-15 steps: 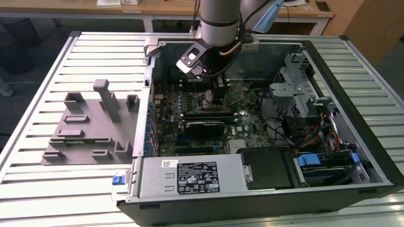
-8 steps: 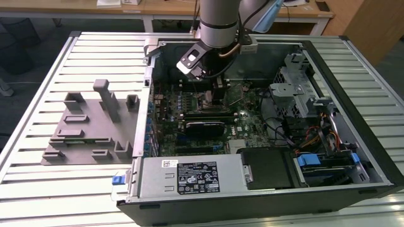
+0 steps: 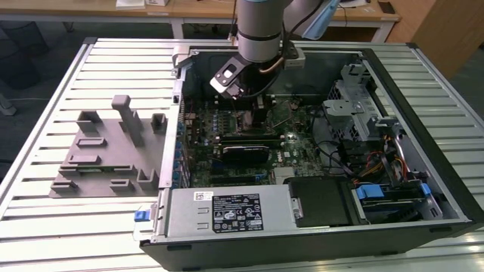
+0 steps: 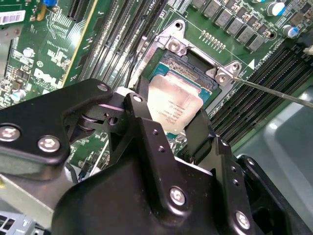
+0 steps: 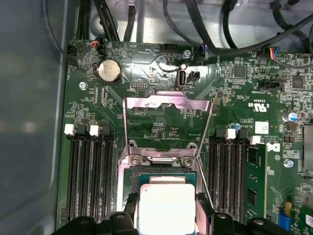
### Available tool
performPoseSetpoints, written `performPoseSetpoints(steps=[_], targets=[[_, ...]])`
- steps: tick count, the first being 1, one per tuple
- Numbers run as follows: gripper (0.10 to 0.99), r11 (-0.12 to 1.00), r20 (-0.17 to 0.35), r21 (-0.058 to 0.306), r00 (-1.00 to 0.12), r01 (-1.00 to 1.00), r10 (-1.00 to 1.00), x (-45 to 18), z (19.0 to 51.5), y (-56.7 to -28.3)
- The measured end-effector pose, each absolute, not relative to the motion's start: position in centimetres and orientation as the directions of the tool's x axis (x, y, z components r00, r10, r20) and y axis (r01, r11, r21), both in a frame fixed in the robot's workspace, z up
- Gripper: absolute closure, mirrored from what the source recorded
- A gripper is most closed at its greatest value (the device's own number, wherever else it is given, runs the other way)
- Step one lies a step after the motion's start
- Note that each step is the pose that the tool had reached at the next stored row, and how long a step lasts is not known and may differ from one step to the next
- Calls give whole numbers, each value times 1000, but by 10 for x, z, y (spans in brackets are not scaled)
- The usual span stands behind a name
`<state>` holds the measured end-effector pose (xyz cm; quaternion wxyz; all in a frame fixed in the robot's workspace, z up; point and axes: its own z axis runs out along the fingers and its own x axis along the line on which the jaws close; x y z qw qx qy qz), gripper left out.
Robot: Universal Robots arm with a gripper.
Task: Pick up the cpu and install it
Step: 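Place the cpu into insertion slot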
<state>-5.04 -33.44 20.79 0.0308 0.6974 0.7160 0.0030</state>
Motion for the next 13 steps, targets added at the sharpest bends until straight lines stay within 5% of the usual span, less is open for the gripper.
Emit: performPoseSetpoints(steps=[13], targets=[[545,-4,-39,47,6,999,999,-51,197,-332]])
